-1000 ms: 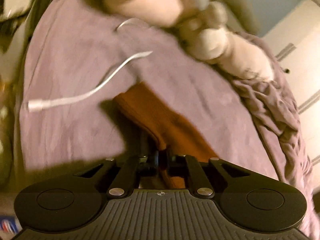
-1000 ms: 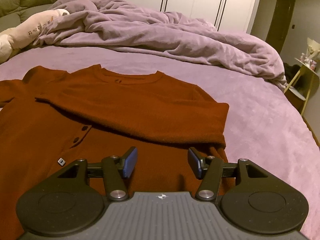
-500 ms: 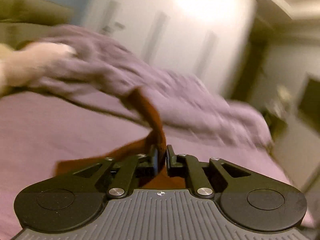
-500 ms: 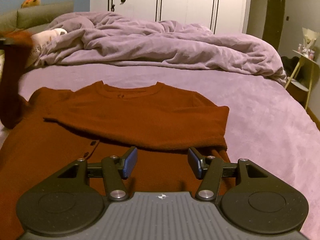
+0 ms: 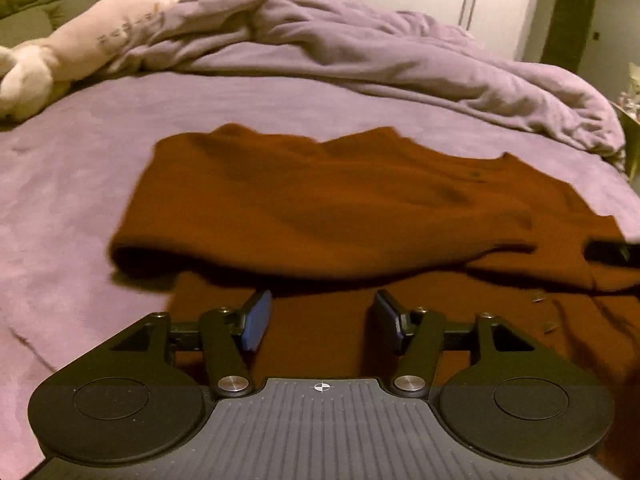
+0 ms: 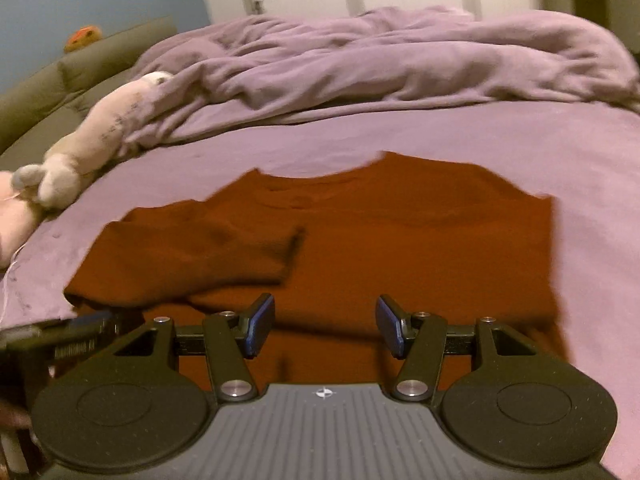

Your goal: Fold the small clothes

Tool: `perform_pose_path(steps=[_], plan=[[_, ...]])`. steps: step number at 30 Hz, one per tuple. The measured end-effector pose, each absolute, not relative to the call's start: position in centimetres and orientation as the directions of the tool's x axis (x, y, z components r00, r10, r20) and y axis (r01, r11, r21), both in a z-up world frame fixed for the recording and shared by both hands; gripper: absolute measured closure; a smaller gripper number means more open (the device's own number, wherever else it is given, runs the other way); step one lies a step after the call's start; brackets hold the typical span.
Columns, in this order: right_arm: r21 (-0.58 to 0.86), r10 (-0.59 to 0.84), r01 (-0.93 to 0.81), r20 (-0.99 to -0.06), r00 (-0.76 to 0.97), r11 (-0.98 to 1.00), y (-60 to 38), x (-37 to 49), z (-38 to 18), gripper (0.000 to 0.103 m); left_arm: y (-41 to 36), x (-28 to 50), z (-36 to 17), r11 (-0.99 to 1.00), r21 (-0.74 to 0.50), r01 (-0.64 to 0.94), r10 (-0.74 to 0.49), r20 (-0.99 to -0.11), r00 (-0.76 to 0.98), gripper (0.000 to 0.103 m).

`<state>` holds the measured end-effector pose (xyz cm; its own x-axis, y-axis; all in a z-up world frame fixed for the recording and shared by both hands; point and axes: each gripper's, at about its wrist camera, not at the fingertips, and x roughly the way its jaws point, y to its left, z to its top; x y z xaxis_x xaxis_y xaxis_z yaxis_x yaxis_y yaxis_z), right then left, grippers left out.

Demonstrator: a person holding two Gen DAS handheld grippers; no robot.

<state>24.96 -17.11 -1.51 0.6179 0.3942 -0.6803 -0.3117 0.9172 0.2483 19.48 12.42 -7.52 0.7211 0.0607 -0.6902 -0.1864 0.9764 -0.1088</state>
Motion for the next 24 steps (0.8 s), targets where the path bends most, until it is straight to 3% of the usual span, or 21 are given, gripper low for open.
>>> perform_pose_path(steps=[7,8,13,15,18,21,24], plan=[[0.389,0.479,-0.281,-0.712,0.514,0.878,-13.2,30.8,-4.9,0.052,13.5,19.3,-7.4,0.97,-0.136,-0.199,0.055,-0.679,0.732,0.039],[0.399,0.484,-0.275,-0.701,0.524,0.875,-13.1,31.0,-5.0,0.065,13.4,19.2,-7.5,0.972,-0.131,-0.197,0.057,-0.677,0.734,0.038],[0.419,0.501,-0.276,-0.695,0.516,0.865,-12.1,31.9,-4.7,0.096,13.3,19.2,-7.4,0.972,-0.129,-0.198,0.059,-0.682,0.729,0.036],[0.326,0.437,-0.291,-0.705,0.558,0.899,-11.6,31.6,-3.9,0.098,13.5,19.5,-7.0,0.97,-0.115,-0.216,0.078,-0.692,0.718,0.036],[0.189,0.349,-0.299,-0.628,0.695,0.935,-12.8,30.0,-1.2,0.099,14.1,20.2,-6.5,0.963,-0.073,-0.259,0.137,-0.697,0.704,0.036],[0.114,0.232,-0.204,-0.582,0.779,0.972,-16.5,29.1,0.2,0.099,14.9,20.9,-6.5,0.953,-0.102,-0.285,0.13,-0.711,0.691,0.035],[0.044,0.102,-0.096,-0.612,0.785,0.994,-20.4,29.2,-0.7,0.099,14.4,21.4,-6.6,0.952,-0.097,-0.29,0.134,-0.72,0.681,0.034]])
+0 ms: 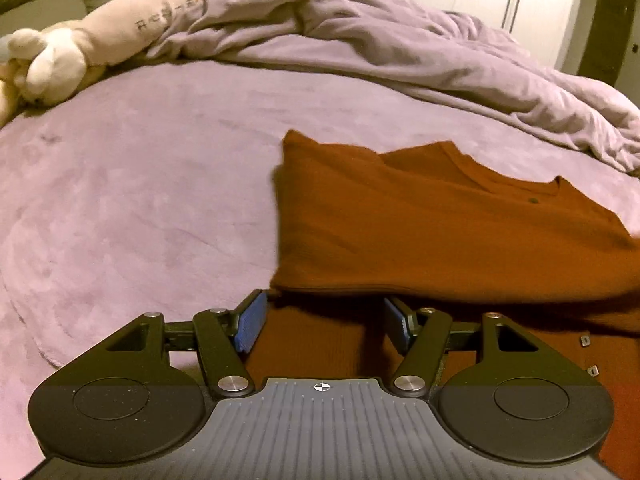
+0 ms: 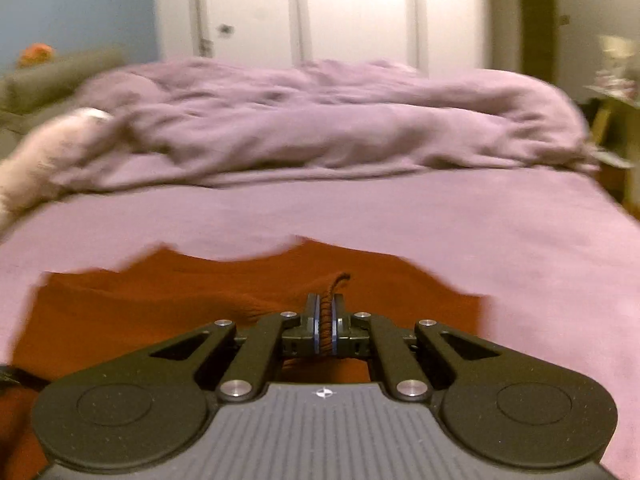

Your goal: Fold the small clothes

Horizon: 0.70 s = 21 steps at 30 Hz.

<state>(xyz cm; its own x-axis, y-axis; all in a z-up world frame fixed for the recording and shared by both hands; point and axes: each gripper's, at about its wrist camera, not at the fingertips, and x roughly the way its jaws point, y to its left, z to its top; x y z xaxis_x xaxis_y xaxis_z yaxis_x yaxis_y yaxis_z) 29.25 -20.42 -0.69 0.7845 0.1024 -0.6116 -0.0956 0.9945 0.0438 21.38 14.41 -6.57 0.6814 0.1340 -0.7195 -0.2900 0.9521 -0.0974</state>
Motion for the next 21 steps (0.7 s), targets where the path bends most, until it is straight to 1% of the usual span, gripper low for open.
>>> perform_pose_path(steps=[1,2,4,5,7,9,10,12,13,14,15,16,19,21], plan=[[0.041,0.08,-0.07,-0.629,0.773,0.997,-21.5,29.4,-1.2,0.1,14.1,21.4,-6.6,0.953,-0.094,-0.287,0.135,-0.719,0.682,0.032],[0.041,0.06,-0.044,-0.649,0.759,0.998,-22.5,29.7,-1.9,0.103,13.8,21.5,-6.5,0.954,-0.093,-0.283,0.131,-0.721,0.68,0.032],[0.003,0.003,-0.002,-0.674,0.738,1.0,-24.0,29.9,-3.2,0.103,13.4,21.4,-6.6,0.955,-0.106,-0.278,0.116,-0.727,0.677,0.032],[0.02,0.006,0.01,-0.691,0.723,1.0,-24.8,30.0,-3.6,0.103,13.3,21.4,-6.6,0.956,-0.107,-0.273,0.112,-0.727,0.677,0.031],[0.122,0.064,0.035,-0.718,0.693,0.992,-26.2,30.1,-4.1,0.102,13.0,21.4,-6.6,0.958,-0.089,-0.273,0.123,-0.731,0.671,0.031],[0.249,0.133,0.068,-0.705,0.696,0.966,-27.5,29.9,-4.2,0.102,13.1,21.2,-6.4,0.957,-0.092,-0.276,0.121,-0.735,0.667,0.031],[0.291,0.164,0.068,-0.7,0.695,0.954,-27.7,30.0,-4.1,0.099,13.2,21.0,-6.2,0.955,-0.1,-0.278,0.118,-0.734,0.668,0.031],[0.365,0.237,0.043,-0.685,0.688,0.93,-27.8,29.8,-4.2,0.082,13.4,20.6,-5.9,0.954,-0.111,-0.277,0.111,-0.731,0.674,0.031],[0.388,0.267,0.027,-0.681,0.682,0.921,-27.7,29.8,-4.3,0.069,13.5,20.4,-5.6,0.955,-0.108,-0.276,0.114,-0.726,0.678,0.03],[0.397,0.281,0.013,-0.673,0.684,0.918,-27.6,29.6,-4.3,0.064,13.5,20.2,-5.4,0.956,-0.104,-0.275,0.118,-0.721,0.683,0.029],[0.396,0.291,-0.006,-0.664,0.688,0.918,-27.1,29.3,-4.2,0.062,13.6,20.0,-5.2,0.957,-0.099,-0.274,0.123,-0.716,0.687,0.028],[0.386,0.293,-0.018,-0.668,0.684,0.922,-26.7,29.4,-4.2,0.059,13.6,19.9,-5.1,0.957,-0.095,-0.275,0.128,-0.713,0.69,0.026],[0.386,0.318,-0.041,-0.692,0.648,0.922,-25.5,30.1,-4.8,0.058,13.9,19.9,-4.9,0.954,-0.091,-0.284,0.136,-0.714,0.687,0.026],[0.338,0.301,-0.067,-0.711,0.635,0.939,-24.0,30.2,-5.1,0.057,14.0,20.0,-4.8,0.953,-0.099,-0.285,0.13,-0.717,0.685,0.026]])
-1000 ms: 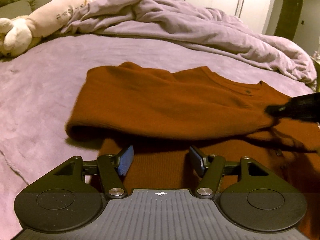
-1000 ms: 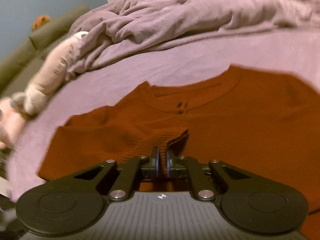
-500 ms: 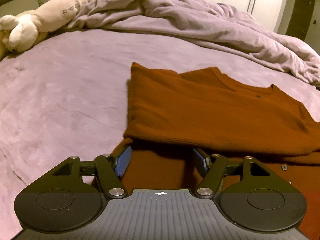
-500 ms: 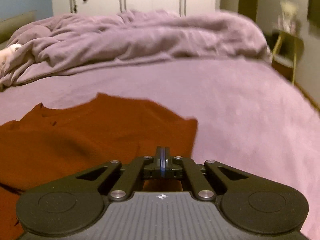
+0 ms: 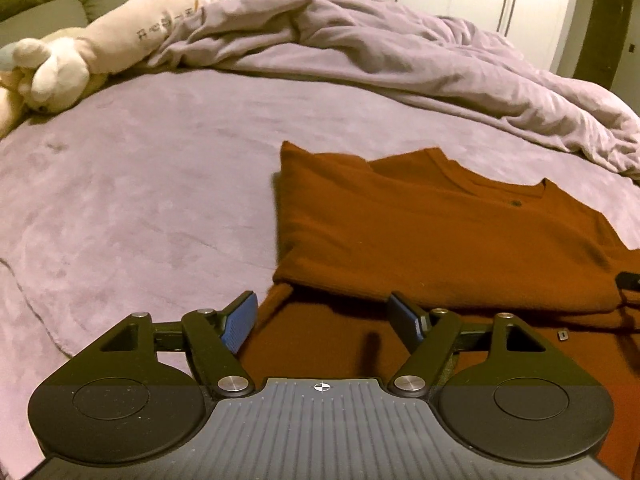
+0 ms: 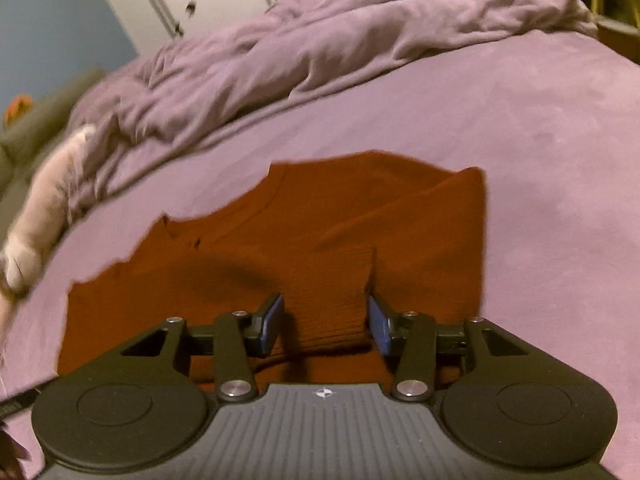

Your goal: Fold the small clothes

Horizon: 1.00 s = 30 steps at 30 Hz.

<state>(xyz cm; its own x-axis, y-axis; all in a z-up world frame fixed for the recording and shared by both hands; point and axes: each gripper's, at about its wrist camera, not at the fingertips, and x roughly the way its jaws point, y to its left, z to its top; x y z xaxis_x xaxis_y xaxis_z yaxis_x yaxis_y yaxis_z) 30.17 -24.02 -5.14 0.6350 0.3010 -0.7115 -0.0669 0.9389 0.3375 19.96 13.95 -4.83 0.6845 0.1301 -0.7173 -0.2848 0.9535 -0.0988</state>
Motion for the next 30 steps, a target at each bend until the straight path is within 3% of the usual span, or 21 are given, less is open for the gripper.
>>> perform_pose_path(steps=[1,2,3,5,9,11,15,19,27,30], plan=[[0.292,0.276,-0.084,-0.716,0.641,0.953,-23.3,30.2,-5.2,0.063,13.9,19.9,-4.7,0.954,-0.099,-0.282,0.129,-0.716,0.686,0.026],[0.247,0.253,-0.102,-0.72,0.647,0.964,-22.6,30.2,-5.1,0.084,13.9,19.9,-4.6,0.955,-0.096,-0.28,0.13,-0.713,0.689,0.025],[0.213,0.239,-0.121,-0.72,0.652,0.97,-22.0,30.2,-4.9,0.092,13.8,20.0,-4.4,0.957,-0.089,-0.277,0.134,-0.709,0.692,0.025],[0.188,0.232,-0.138,-0.706,0.67,0.972,-21.6,29.7,-4.2,0.098,13.7,20.1,-4.0,0.96,-0.077,-0.269,0.141,-0.698,0.702,0.024],[-0.05,0.052,-0.105,-0.612,0.789,0.993,-21.3,28.2,-2.2,0.099,13.4,20.8,-3.5,0.963,-0.058,-0.264,0.153,-0.686,0.711,0.023],[-0.119,-0.023,-0.065,-0.618,0.786,0.991,-21.8,28.7,-2.6,0.098,13.2,21.2,-3.7,0.965,-0.052,-0.258,0.153,-0.689,0.709,0.023],[-0.096,-0.041,-0.037,-0.703,0.71,0.995,-23.5,30.0,-4.3,0.094,12.8,21.8,-3.8,0.967,-0.035,-0.254,0.159,-0.695,0.701,0.023],[-0.111,-0.095,0.033,-0.628,0.772,0.993,-23.3,29.1,-2.5,0.087,12.1,22.8,-2.7,0.97,-0.029,-0.241,0.163,-0.654,0.739,0.023],[0.02,0.285,-0.342,-0.601,0.747,0.94,-13.6,30.4,-3.0,0.087,8.4,28.7,-5.1,0.986,-0.075,-0.148,0.062,-0.661,0.748,0.02],[-0.033,0.302,-0.41,-0.625,0.72,0.911,-11.3,30.9,-5.0,0.086,8.2,29.9,-7.4,0.987,-0.035,-0.159,0.092,-0.688,0.72,0.017]])
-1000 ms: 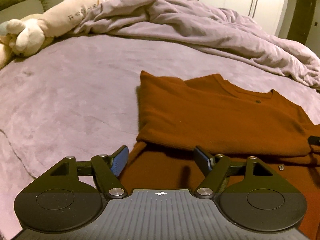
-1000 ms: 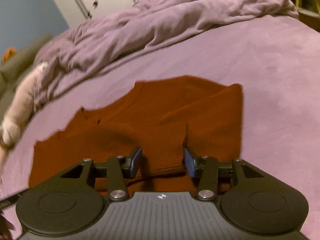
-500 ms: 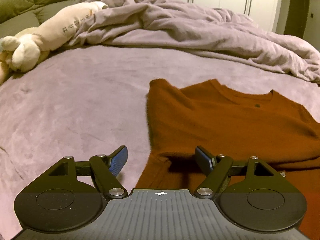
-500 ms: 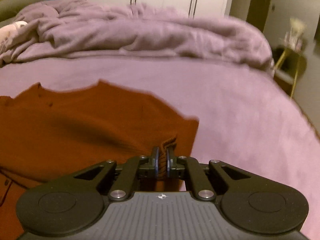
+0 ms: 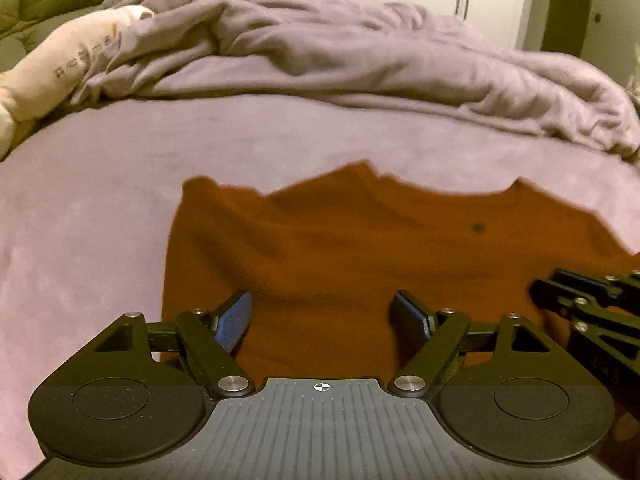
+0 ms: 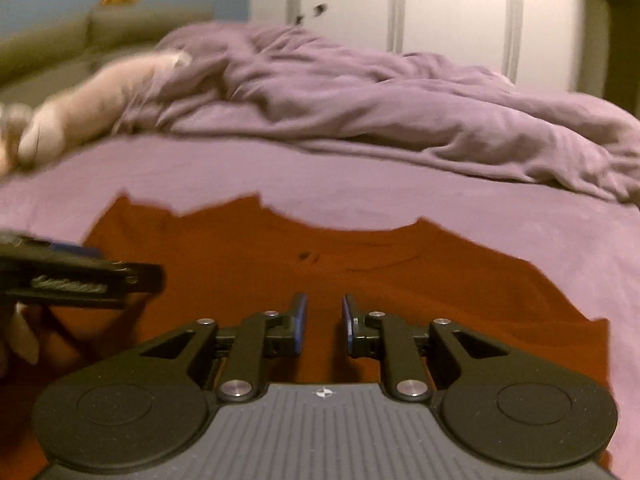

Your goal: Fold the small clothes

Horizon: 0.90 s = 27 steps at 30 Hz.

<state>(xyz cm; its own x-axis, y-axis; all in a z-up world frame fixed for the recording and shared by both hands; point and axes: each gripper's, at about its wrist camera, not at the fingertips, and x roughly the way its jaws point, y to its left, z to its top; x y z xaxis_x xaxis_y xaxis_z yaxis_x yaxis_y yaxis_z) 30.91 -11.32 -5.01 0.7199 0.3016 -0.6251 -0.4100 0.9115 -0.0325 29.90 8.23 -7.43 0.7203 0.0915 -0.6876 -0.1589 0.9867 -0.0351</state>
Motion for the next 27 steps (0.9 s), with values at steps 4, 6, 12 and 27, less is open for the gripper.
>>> perform_pose_path(steps=[4,6,12,27], plan=[[-0.196,0.175,-0.363,-0.613,0.77,0.911,-13.5,31.0,-6.7,0.083,9.4,29.1,-7.9,0.992,-0.011,-0.128,0.088,-0.664,0.742,0.013],[-0.196,0.117,-0.296,-0.617,0.778,0.935,-16.4,31.6,-6.7,0.074,10.3,28.8,-8.0,0.992,-0.013,-0.129,0.088,-0.664,0.743,0.013],[-0.129,-0.013,-0.095,-0.659,0.752,0.987,-23.0,32.3,-4.9,0.062,12.2,26.8,-7.0,0.979,-0.008,-0.206,0.143,-0.696,0.704,0.015],[-0.132,-0.044,-0.076,-0.723,0.689,0.988,-24.7,24.5,-2.7,0.068,13.5,19.3,-6.7,0.977,0.088,-0.196,0.19,-0.778,0.598,0.015]])
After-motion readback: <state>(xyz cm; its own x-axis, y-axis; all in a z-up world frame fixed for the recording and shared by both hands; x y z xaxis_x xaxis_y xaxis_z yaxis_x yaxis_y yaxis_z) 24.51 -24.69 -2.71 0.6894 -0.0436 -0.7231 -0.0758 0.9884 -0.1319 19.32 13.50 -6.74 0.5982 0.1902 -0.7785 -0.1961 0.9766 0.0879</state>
